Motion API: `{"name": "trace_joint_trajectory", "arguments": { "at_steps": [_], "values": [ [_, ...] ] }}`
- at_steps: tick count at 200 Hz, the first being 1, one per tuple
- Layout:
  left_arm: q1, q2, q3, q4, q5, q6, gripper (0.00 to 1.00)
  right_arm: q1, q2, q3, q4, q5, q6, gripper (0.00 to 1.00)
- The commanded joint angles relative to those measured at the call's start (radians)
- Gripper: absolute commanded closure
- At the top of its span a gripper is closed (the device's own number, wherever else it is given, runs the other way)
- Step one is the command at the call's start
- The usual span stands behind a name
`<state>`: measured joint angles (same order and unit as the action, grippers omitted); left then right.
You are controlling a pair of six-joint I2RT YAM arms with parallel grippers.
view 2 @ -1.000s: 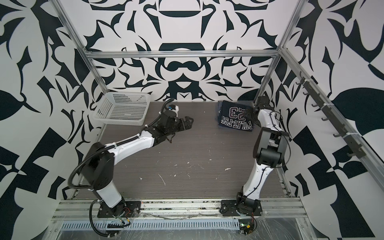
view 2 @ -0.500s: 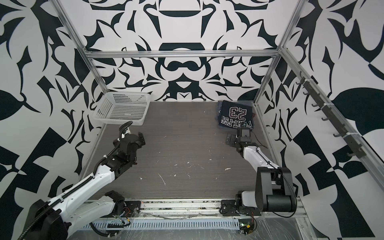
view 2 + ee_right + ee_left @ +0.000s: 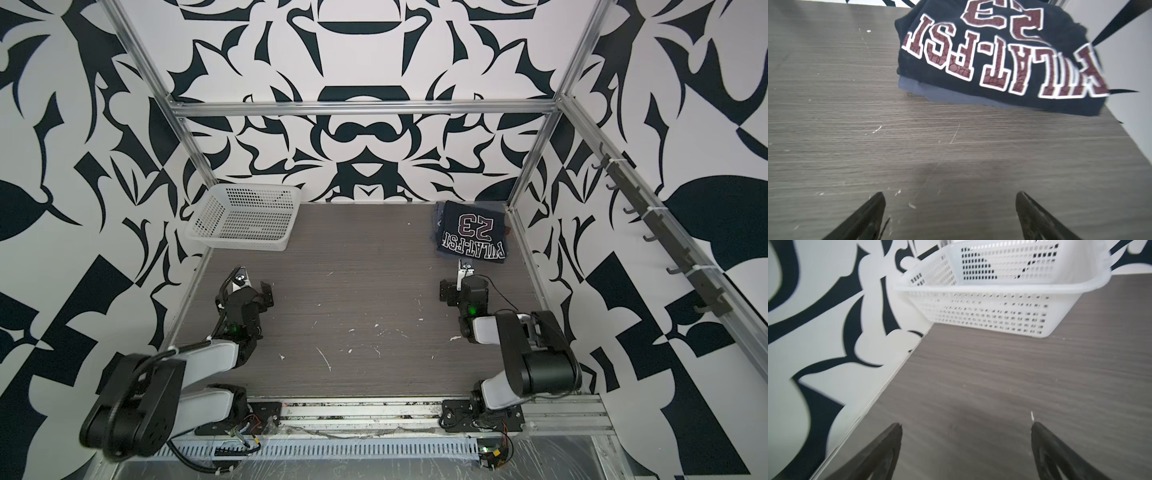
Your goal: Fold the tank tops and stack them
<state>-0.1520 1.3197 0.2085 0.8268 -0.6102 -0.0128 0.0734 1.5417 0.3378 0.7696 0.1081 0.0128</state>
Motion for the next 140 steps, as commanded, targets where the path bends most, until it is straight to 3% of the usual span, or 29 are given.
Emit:
{"name": "trace_joint_trajectory", "arguments": {
  "at_steps": [1, 10, 24, 50, 140],
  "values": [
    [0.065, 0.115, 0.012, 0.279, 0.193, -0.011, 0.01, 0.003, -0.004, 0.01, 0.136, -0.006, -0.018, 0.0],
    [0.117, 0.197, 0.019, 0.337, 0.3, -0.038, 0.01, 0.002, 0.019, 0.013, 0.166, 0.014, -0.014, 0.0],
    [0.122, 0.328, 0.016, 0.53, 0.273, -0.01, 0.01, 0.002, 0.005, 0.019, 0.125, 0.044, -0.002, 0.0],
    [0.156, 0.217, 0.121, 0.145, 0.328, -0.082, 0.01, 0.005, 0.009, 0.013, 0.144, 0.046, -0.004, 0.0],
    [0.182, 0.245, 0.147, 0.146, 0.307, -0.105, 0.01, 0.01, 0.017, 0.024, 0.137, 0.03, -0.013, 0.0]
  ]
}}
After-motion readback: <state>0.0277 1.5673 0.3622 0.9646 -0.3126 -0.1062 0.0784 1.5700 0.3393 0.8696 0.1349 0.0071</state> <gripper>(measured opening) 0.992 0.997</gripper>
